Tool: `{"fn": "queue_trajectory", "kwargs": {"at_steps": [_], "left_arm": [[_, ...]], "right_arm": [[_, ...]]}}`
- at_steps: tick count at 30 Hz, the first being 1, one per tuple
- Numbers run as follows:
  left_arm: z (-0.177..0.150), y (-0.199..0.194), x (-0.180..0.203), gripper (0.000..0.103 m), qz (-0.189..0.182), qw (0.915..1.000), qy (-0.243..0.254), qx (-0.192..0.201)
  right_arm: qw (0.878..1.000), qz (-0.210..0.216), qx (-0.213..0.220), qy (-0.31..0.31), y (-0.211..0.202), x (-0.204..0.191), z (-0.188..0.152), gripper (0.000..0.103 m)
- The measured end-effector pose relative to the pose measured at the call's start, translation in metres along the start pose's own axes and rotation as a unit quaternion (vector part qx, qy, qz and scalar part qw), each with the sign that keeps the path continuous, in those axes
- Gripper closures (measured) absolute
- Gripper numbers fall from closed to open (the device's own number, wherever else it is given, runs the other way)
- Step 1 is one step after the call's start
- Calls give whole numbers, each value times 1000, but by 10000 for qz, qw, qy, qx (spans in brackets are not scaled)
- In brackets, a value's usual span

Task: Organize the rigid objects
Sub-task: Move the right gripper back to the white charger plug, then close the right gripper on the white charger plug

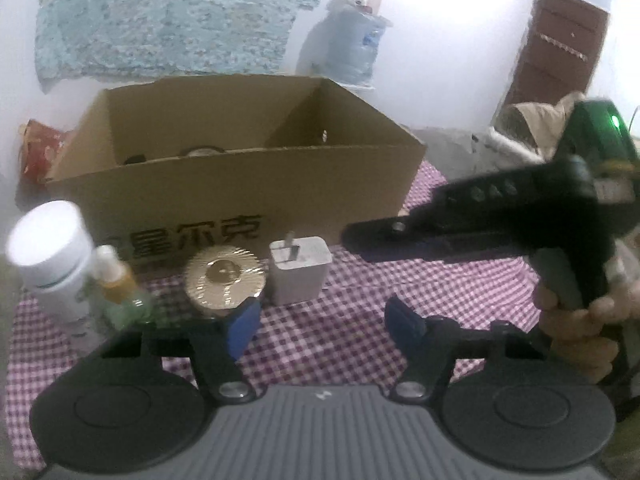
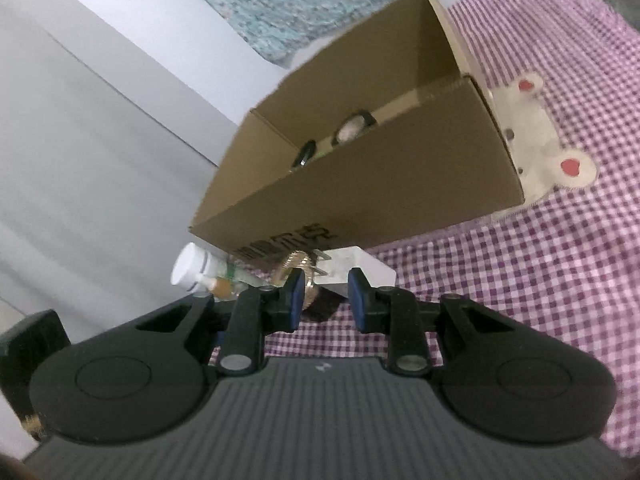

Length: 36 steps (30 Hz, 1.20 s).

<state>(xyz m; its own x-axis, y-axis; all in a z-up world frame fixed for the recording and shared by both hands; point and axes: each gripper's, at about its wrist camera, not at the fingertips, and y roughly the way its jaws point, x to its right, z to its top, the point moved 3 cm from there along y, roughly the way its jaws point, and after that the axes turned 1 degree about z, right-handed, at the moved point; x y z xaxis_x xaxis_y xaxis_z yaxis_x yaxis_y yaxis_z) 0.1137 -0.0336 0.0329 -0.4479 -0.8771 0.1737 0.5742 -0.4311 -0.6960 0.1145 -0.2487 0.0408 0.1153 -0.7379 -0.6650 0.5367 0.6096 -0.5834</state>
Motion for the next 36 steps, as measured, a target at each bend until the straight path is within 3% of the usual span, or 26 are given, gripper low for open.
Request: {"fn": "queue_trajectory", "kwargs": {"at_steps": [3,13,30,36], "left_arm": [[-2,14,5,43,210,9996,203,-23],[-4,42,22,43,771,9949,651,-59],[5,54,29,39,990,9927,685,68],[7,60,35,40,1221,9893,792,85]], "right_arm": [[10000,-17,-41,47,12,0,10,79],[9997,-16,-235,46,45,2,34,79],[9995,-61,-301,106,52,9,36,80],[9993,-7,-311,192,51,12,34,81]]}}
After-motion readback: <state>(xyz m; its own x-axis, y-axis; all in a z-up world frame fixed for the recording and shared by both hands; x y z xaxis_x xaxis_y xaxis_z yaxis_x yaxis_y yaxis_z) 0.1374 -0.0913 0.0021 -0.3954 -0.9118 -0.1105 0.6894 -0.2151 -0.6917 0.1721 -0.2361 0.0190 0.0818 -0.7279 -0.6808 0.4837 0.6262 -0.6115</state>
